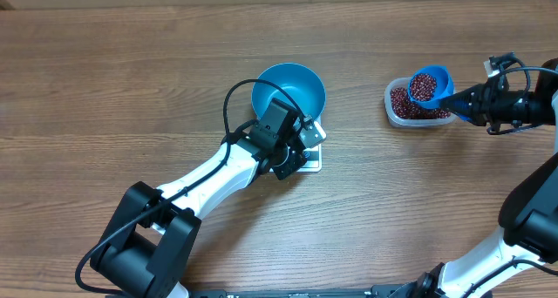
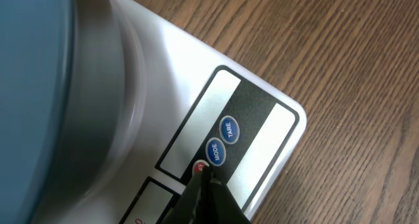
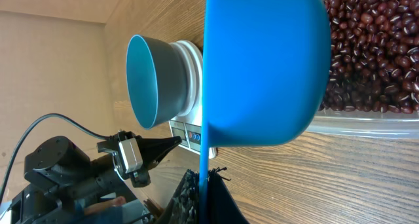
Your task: Scoop item into bowl and weigh 150g on scale
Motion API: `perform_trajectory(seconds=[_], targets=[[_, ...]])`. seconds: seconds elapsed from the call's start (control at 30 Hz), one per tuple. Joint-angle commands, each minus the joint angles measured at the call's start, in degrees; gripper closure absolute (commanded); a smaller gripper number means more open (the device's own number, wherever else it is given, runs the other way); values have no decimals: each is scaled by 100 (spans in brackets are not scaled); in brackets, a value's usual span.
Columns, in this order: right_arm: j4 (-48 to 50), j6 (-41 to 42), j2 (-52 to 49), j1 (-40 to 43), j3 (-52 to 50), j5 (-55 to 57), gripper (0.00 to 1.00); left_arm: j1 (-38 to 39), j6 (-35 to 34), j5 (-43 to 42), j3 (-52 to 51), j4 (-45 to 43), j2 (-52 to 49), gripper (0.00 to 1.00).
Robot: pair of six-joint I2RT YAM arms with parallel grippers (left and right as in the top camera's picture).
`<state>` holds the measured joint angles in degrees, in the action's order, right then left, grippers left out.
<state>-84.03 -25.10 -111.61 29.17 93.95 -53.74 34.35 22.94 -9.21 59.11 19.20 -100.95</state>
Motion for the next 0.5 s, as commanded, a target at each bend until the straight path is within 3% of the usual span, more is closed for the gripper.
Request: perform_trajectory(seconds=[0.0, 0.47], targets=[[17, -52, -11, 15, 13, -116, 96, -35, 131, -70, -57, -22, -33, 96], [15, -50, -11, 15, 13, -116, 96, -37, 133, -70, -197, -195, -107, 96]])
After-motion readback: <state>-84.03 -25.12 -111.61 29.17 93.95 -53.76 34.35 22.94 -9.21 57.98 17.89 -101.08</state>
